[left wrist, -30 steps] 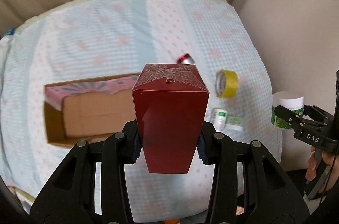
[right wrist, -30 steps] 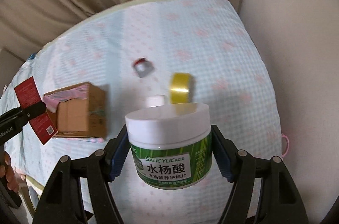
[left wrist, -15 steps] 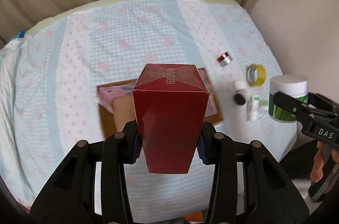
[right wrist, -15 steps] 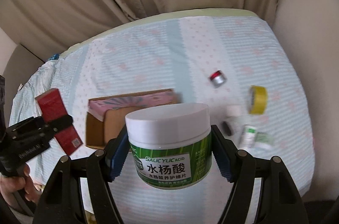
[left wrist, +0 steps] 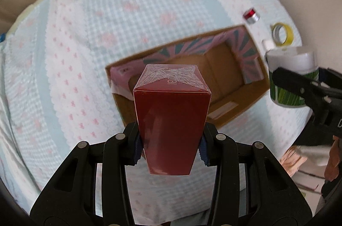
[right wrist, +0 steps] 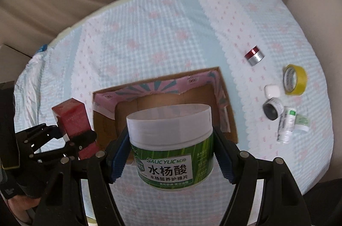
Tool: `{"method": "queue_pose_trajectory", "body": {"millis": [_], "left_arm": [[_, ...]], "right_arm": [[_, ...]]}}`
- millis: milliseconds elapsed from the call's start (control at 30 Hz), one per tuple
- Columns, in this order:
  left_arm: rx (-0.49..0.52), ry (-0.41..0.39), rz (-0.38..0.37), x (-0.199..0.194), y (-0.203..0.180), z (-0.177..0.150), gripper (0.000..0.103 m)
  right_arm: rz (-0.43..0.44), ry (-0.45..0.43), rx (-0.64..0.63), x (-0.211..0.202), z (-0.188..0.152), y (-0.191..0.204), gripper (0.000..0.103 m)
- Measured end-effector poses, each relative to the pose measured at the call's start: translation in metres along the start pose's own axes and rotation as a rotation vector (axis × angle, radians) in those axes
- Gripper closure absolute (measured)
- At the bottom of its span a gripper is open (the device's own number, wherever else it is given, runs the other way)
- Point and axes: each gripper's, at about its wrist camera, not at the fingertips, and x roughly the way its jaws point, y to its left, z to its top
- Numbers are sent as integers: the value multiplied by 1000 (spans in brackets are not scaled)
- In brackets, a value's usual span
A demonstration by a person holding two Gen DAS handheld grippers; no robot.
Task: Organize rigid objects
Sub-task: 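Carry the red box and green-labelled jar over the cardboard box with both tools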
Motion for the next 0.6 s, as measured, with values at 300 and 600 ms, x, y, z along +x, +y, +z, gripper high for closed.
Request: {"method": "queue_pose_trajectory", "body": {"millis": [300, 600], "left_arm": [[74, 166, 26, 87, -2, 19, 65], [100, 241, 25, 129, -6, 25, 65]], "right_arm": [[0, 142, 97, 100, 4, -21, 35], [38, 190, 89, 131, 6, -27, 35]]}}
